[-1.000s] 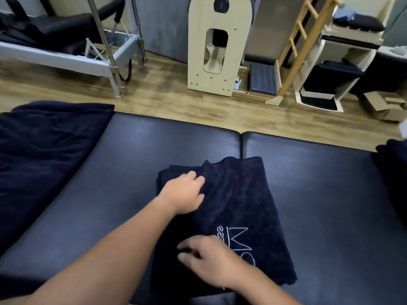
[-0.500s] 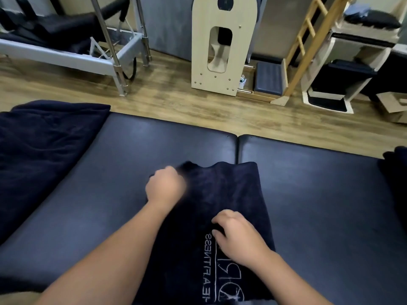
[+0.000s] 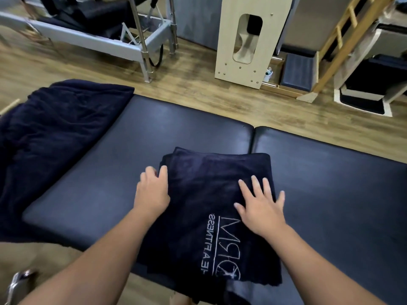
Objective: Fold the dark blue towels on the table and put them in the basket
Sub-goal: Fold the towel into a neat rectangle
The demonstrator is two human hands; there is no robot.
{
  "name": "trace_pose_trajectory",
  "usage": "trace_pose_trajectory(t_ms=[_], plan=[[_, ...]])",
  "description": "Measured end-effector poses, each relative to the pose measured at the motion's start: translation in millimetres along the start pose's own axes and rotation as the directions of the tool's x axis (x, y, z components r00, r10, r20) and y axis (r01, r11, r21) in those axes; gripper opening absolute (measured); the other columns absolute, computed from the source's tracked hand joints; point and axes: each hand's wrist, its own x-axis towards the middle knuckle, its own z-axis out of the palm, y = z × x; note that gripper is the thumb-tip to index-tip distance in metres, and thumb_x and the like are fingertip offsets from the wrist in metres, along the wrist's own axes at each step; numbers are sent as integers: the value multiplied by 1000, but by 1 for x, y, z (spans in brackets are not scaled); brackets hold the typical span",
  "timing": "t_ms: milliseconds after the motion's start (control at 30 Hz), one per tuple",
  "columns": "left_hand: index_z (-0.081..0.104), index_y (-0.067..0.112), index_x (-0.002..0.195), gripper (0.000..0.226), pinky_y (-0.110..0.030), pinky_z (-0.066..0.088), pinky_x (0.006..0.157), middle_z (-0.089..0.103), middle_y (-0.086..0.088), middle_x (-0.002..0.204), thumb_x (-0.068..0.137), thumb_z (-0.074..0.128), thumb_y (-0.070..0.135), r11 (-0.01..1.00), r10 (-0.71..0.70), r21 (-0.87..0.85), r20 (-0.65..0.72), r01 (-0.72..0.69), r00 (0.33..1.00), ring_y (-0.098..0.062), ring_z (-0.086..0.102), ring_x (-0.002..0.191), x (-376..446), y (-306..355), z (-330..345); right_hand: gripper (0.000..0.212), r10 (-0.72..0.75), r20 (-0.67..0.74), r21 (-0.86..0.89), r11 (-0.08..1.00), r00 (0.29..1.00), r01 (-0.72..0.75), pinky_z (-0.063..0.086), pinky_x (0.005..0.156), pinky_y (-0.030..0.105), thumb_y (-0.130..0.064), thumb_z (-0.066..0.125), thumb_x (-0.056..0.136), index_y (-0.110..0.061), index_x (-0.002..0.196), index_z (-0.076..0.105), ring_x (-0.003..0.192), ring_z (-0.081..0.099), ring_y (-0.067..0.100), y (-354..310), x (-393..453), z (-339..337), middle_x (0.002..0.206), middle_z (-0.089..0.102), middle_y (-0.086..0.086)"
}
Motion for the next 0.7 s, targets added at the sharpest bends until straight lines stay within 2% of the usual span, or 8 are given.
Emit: trace_pose_trajectory(t_ms=[100,167,267,333,400,467,600,700], plan=[[63,4,114,41,-53,50,90,54,-18,123,73,62,0,922,388,103,-209,-374,898,-42,53,111,-34,-10,16,77,-104,28,2,995,994,104,3,119,68,-67,33,97,-37,159,-1,152,-17,39,-12,-22,4,168,-11,6],[60,10,131,44,-55,40,109,49,-18,145,90,58,25,843,538,84,-126,-531,834,-41,44,136,-63,-4,25,86,-215,67,31,977,974,213,1,116,71,-75,37,91,-42,157,-7,150,-22,40,-26,-50,12,167,-17,6],[24,28,160,81,-66,22,117,11,-9,169,93,32,72,861,474,110,183,-497,861,-34,12,155,-97,0,41,96,-288,99,5,957,952,289,-3,114,73,-81,38,85,-48,153,-21,148,-29,41,-29,-82,30,164,-29,4],[9,24,162,96,-71,14,115,-3,-4,169,88,17,85,898,385,146,195,-415,902,-29,0,156,-112,-8,52,96,-277,77,-18,960,958,279,-3,119,67,-85,31,83,-46,152,-24,148,-28,39,-16,-96,39,162,-33,5],[7,15,160,102,-67,6,116,-3,-7,168,87,11,86,936,283,161,183,-313,941,-26,-2,156,-119,-17,54,94,-224,61,-44,973,973,226,-3,120,62,-86,23,84,-42,154,-22,149,-27,38,3,-108,49,161,-33,8],[23,7,158,97,-65,13,118,13,-17,167,93,14,79,939,280,168,132,-300,951,-32,10,155,-127,-20,48,89,-176,34,-57,982,984,178,1,120,62,-83,17,88,-37,157,-17,150,-24,38,15,-118,58,163,-27,13],[44,6,150,77,-60,28,115,34,-21,160,97,44,61,749,632,177,97,-639,769,-36,31,149,-153,-31,47,83,-184,39,-106,977,982,187,30,114,62,-75,20,95,-24,161,18,151,12,48,20,-132,64,165,13,22],[60,8,127,61,-49,48,94,59,-15,127,83,63,50,693,694,219,54,-687,718,-36,59,111,-160,-45,40,78,-268,10,-151,952,963,266,50,100,55,-68,37,90,-18,149,47,141,39,47,32,-136,66,153,43,19]])
